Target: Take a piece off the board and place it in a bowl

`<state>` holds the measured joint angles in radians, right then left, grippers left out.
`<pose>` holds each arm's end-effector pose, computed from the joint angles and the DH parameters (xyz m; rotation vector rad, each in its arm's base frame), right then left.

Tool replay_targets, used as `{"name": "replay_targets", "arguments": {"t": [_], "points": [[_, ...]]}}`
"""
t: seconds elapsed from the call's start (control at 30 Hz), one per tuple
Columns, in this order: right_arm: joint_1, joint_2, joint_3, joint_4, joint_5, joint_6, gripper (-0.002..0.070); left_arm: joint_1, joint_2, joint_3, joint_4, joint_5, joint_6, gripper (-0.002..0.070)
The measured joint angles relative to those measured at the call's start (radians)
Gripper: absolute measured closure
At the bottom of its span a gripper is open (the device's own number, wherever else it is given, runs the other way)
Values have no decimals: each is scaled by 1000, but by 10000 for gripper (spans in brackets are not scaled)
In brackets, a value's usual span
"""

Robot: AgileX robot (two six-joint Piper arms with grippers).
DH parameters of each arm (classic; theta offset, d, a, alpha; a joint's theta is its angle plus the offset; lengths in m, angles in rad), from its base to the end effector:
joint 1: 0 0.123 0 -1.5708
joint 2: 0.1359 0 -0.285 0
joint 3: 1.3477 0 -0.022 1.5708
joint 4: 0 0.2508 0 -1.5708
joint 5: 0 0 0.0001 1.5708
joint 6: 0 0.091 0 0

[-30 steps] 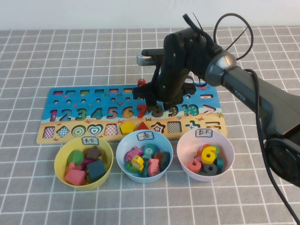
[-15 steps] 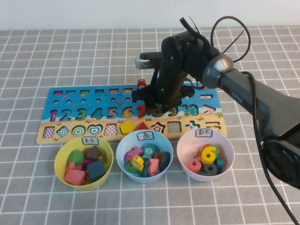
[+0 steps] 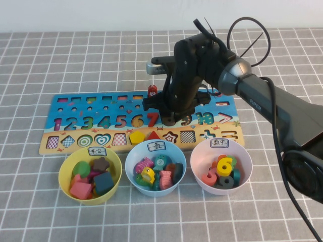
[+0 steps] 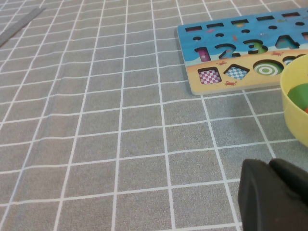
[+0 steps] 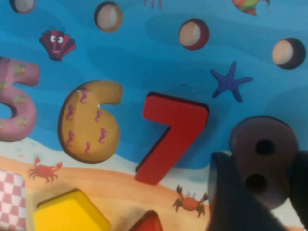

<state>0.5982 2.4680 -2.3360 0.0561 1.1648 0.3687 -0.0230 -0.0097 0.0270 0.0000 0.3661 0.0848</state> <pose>0.4340 0.3014 0.1947 -0.3062 2.8145 0.3100 0.0529 -0.0012 0.1717 0.1006 1.8645 0.0427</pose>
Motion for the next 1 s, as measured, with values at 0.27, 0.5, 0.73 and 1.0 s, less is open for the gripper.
{"name": "replay_targets", "arguments": {"t": [0.27,0.5,0.73,1.0], "points": [[0,0,0,-6,2,0,449,0,0,0,0,0,0,679],[0,-2,0,-14,8,0,450,0,0,0,0,0,0,679],[2,-44,0,-32,35,0,451,0,0,0,0,0,0,679],[3,-134,0,-42,72,0,451,0,0,0,0,0,0,679]]}}
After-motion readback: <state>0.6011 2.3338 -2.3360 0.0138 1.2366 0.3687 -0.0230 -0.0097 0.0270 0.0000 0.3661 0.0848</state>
